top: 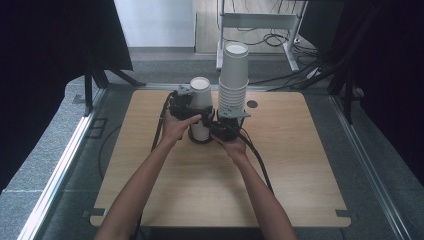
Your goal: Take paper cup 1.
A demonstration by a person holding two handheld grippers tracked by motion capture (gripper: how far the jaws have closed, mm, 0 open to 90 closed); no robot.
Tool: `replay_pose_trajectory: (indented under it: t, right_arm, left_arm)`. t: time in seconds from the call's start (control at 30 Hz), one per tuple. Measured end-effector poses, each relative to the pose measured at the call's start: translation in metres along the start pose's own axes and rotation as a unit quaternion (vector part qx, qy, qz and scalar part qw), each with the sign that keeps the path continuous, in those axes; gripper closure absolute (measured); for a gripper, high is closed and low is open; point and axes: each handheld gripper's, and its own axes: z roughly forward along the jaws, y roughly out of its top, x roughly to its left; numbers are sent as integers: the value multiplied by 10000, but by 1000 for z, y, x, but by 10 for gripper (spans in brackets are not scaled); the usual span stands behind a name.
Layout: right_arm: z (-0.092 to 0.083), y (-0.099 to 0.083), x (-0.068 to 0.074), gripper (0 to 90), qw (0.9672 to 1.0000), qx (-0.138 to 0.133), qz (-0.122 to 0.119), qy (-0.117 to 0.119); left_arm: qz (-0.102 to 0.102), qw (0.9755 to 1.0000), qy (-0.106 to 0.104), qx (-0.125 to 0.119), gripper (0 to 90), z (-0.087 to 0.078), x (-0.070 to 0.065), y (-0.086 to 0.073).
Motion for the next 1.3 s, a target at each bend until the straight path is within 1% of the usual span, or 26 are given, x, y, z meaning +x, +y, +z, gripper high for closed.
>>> replay_pose_trajectory:
  t: [0.07, 0.2, 0.5, 0.67, 0.7, 0.8, 0.83, 1.0, 1.07, 1.3]
  right_arm:
    - [-1, 0, -2, 900, 10000, -53, 42, 16]
    - [-1, 0, -1, 900, 10000, 19, -16, -19]
    - [-1, 2, -2, 900, 10000, -3, -31, -29]
    - [-1, 2, -2, 900, 10000, -3, -28, -34]
    - [-1, 2, -1, 900, 10000, 6, -26, -37]
    - [-1, 3, -1, 900, 10000, 9, -29, -37]
    - [-1, 3, -1, 900, 10000, 19, -32, -33]
    - [-1, 3, -1, 900, 10000, 42, -22, -24]
    - [-1, 3, -1, 900, 10000, 44, -27, -31]
    - [0, 4, -1, 900, 10000, 54, -42, -34]
  left_arm:
    - [7, 10000, -8, 4, 12, 0, 0, 0]
    - [43, 10000, -6, 23, 12, 0, -2, 1]
    - [48, 10000, 43, 36, 12, 4, -2, 1]
    - [65, 9999, 102, 40, 12, 10, -2, 0]
    - [36, 9999, 135, 37, 13, 15, -1, -1]
    - [13, 9999, 151, 26, 15, 19, 0, -2]
    - [31, 9998, 187, -37, 17, 22, 0, -3]
    - [12, 9995, 280, -152, 61, 25, -1, -3]
    - [13, 9994, 307, -176, 87, 25, -1, -3]
    - [80, 9990, 385, -222, 105, 23, -2, -3]
